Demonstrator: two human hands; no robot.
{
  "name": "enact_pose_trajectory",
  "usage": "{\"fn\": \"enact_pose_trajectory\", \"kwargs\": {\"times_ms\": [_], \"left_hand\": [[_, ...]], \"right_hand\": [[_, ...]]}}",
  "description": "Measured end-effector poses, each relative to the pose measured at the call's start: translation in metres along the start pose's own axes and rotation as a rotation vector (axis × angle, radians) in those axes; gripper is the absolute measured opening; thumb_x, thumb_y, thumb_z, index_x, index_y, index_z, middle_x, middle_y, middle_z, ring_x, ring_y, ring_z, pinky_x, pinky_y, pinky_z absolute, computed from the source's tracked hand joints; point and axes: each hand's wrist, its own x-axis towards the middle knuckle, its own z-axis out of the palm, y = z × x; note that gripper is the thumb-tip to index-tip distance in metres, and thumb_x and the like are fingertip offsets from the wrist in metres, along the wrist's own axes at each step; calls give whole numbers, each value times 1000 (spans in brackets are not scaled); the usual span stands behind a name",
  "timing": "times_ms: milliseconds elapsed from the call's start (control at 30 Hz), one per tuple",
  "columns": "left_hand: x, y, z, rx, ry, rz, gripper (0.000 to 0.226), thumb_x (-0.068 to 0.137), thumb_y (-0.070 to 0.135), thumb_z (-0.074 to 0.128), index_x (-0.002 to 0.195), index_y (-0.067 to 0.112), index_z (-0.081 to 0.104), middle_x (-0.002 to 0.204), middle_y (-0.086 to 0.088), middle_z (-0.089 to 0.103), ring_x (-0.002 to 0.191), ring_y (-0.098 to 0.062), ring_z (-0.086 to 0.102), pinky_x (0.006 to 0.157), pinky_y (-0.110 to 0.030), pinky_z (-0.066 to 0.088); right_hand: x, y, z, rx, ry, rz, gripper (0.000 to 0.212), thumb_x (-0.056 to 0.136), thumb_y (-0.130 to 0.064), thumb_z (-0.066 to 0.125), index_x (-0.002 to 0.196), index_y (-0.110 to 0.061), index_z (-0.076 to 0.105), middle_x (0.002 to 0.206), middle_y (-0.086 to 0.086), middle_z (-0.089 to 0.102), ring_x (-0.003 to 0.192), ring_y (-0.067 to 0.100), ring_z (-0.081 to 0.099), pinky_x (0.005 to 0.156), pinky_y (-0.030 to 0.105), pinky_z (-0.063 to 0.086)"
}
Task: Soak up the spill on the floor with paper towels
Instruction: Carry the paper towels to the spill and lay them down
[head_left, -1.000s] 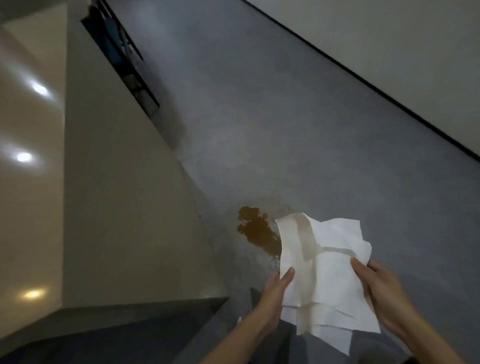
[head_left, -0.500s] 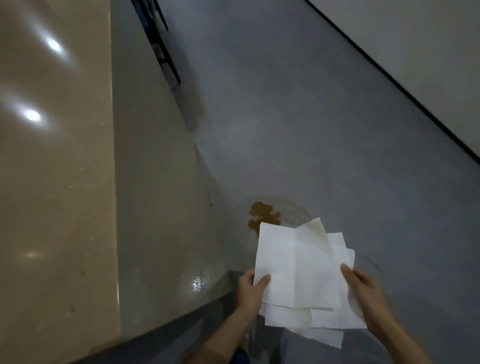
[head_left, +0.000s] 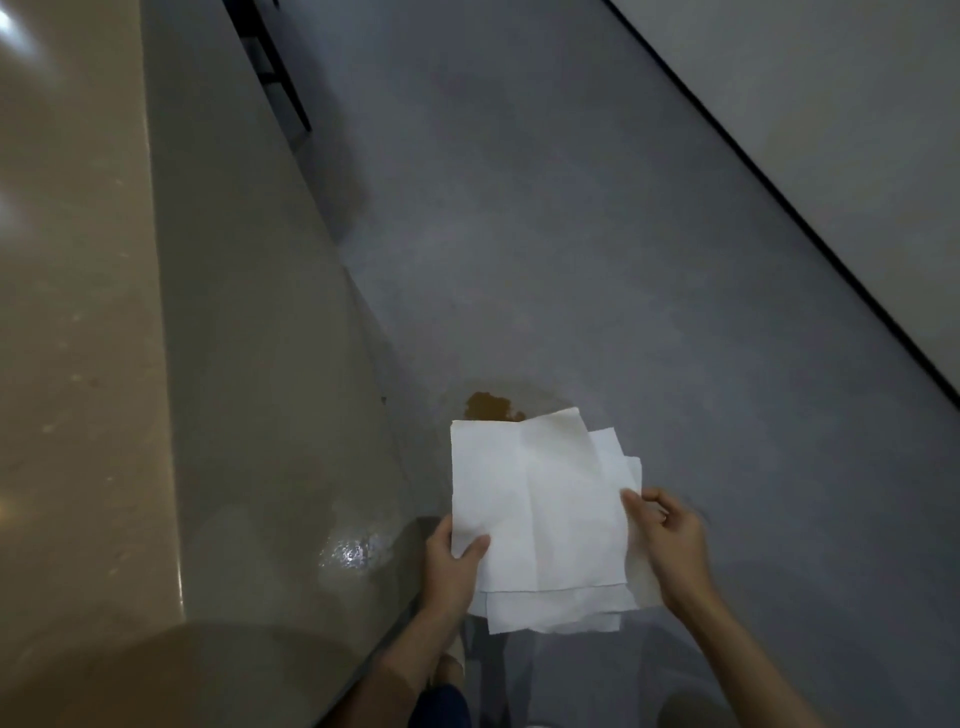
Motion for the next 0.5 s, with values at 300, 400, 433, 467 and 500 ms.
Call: {"fn": "enact_pose_trajectory", "kwargs": {"times_ms": [300, 400, 433, 467, 500], "left_hand": [[2, 5, -3, -93, 124, 29, 28, 88, 2, 63, 116, 4, 64, 104, -2, 68, 95, -18, 63, 84, -28, 49], [2, 5, -4, -95, 135, 29, 26, 88, -1, 62, 113, 5, 64, 106, -7, 69, 95, -20, 65, 81, -26, 51], [2, 5, -5, -95, 129, 28, 25, 88, -1, 62, 112, 7, 63, 106, -6, 69, 94, -20, 65, 79, -24, 51], [1, 6, -5, -98, 122, 27, 25, 88, -1, 62, 112, 8, 62, 105, -5, 68, 93, -18, 65, 79, -23, 51], [1, 6, -6, -96, 117, 28, 26, 88, -1, 62, 113, 8, 62, 105, -4, 67, 93, -17, 64, 80, -25, 50]], "right_hand": [[13, 0, 6, -30, -31, -25, 12, 89, -22, 67, 96, -15, 74, 93, -3, 74, 87, 16, 68, 76, 29, 53], [9, 1, 7, 11, -125, -4, 14, 90, -20, 66, 96, -12, 75, 91, 0, 76, 85, 18, 70, 76, 30, 55], [8, 3, 8, 17, -127, -1, 11, 88, -18, 68, 93, -11, 75, 87, 2, 75, 81, 16, 68, 72, 24, 54], [7, 6, 9, 15, -124, 0, 9, 86, -16, 71, 92, -10, 73, 82, 6, 73, 75, 14, 66, 68, 20, 52], [7, 8, 10, 6, -122, -1, 9, 85, -15, 73, 91, -10, 71, 76, 13, 69, 71, 13, 63, 65, 19, 50]]}}
